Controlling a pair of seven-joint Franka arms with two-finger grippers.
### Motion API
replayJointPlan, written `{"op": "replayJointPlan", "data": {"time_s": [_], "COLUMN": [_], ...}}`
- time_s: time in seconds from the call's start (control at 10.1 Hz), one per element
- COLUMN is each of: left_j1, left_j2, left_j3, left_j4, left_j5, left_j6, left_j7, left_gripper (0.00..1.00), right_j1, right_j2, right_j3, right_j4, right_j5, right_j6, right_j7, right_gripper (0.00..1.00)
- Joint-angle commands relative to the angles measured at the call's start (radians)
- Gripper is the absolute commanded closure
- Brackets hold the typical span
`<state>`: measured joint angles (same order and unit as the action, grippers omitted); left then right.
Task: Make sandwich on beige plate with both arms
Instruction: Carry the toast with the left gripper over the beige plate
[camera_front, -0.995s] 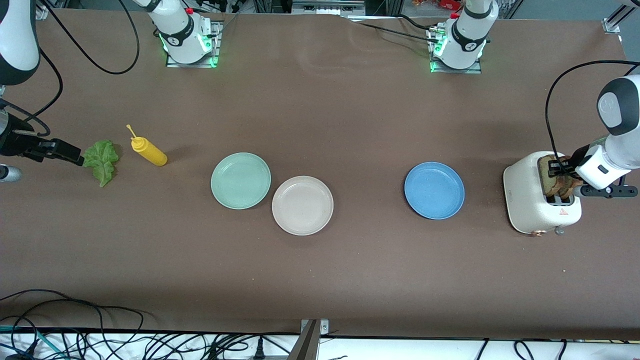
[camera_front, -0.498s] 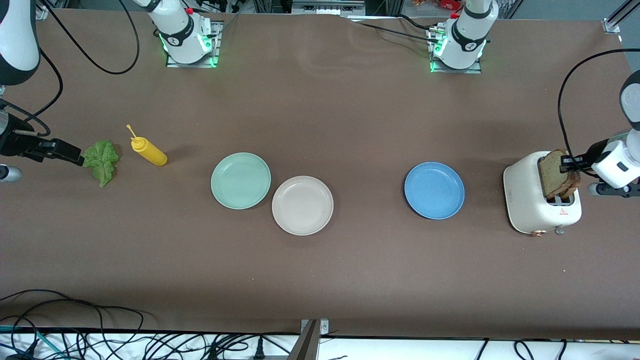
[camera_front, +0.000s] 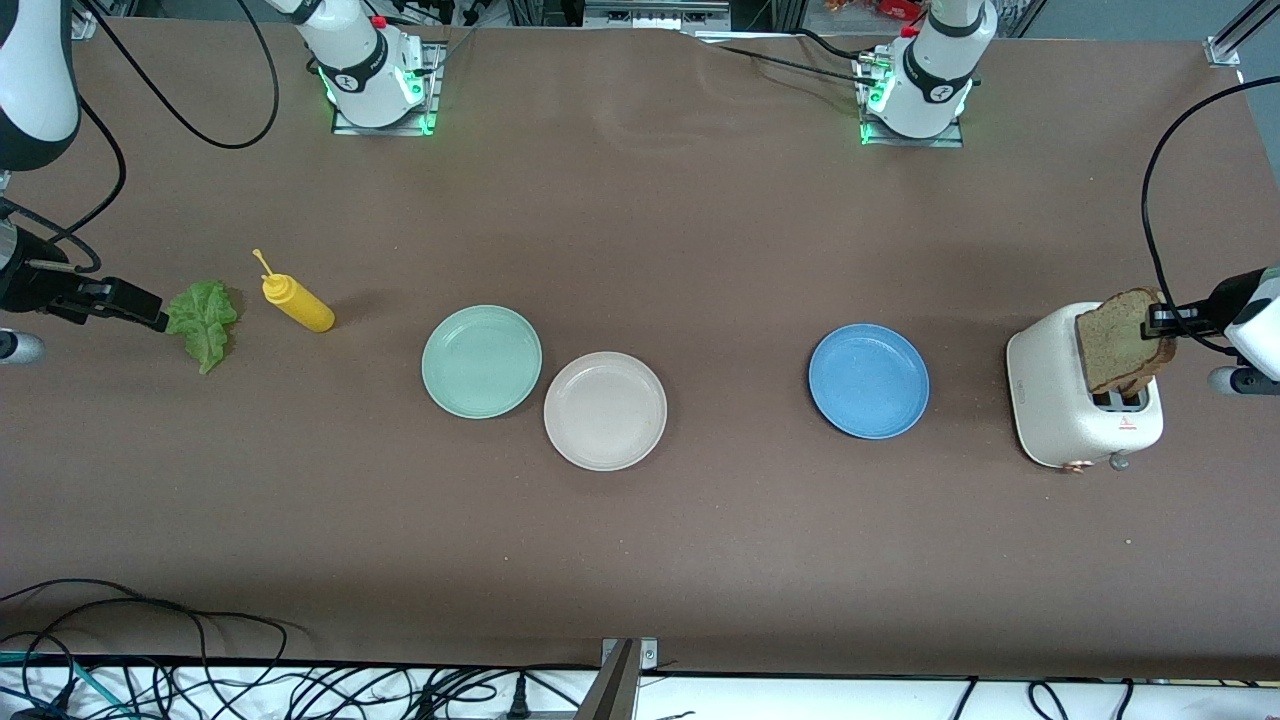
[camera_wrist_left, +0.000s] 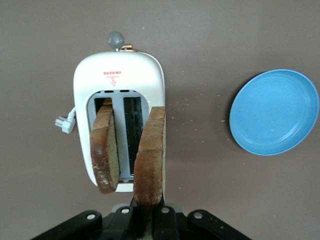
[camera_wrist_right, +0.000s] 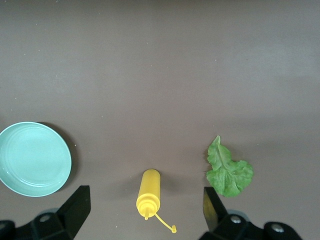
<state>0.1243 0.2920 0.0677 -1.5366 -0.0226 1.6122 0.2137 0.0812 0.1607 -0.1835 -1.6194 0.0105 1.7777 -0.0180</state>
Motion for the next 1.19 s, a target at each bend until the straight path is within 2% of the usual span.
{"op": "replayJointPlan", "data": {"time_s": [0.0,0.2,0.3,0.5,0.8,1.09], "left_j1": [-0.026,-0.087,-0.128,-0.199,-0.326,-0.423], "left_j2": [0.030,0.041,0.050,0.099,0.185,0.393], "left_j3": [0.004,0.004,0.004,0.004,0.003,0.004], "left_j4": [0.050,0.050,0.050,0.050,0.058,0.226], "left_j5": [-0.119,-0.222,-0.281,-0.464,-0.666,-0.963], "left_j6": [-0.055,-0.067,-0.069,-0.069,-0.055,-0.015], "left_j7": [0.006,-0.043,-0.131,-0.244,-0.247,-0.246], "left_gripper": [1.00,1.00,1.00,1.00,1.00,1.00], "right_j1": [-0.001,-0.001,-0.001,-0.001,-0.001,-0.001], "right_j2": [-0.015,-0.017,-0.017,-0.017,-0.015,-0.013], "right_j3": [-0.001,-0.001,-0.001,-0.001,-0.001,0.001], "right_j4": [-0.013,-0.014,-0.016,-0.014,-0.011,-0.005], "right_j5": [-0.001,-0.001,-0.001,-0.001,-0.001,-0.003], "right_j6": [-0.006,-0.006,-0.006,-0.006,-0.006,-0.004], "right_j7": [0.000,0.000,0.001,0.000,-0.002,0.004], "right_gripper": [0.00,0.00,0.00,0.00,0.00,0.00]}}
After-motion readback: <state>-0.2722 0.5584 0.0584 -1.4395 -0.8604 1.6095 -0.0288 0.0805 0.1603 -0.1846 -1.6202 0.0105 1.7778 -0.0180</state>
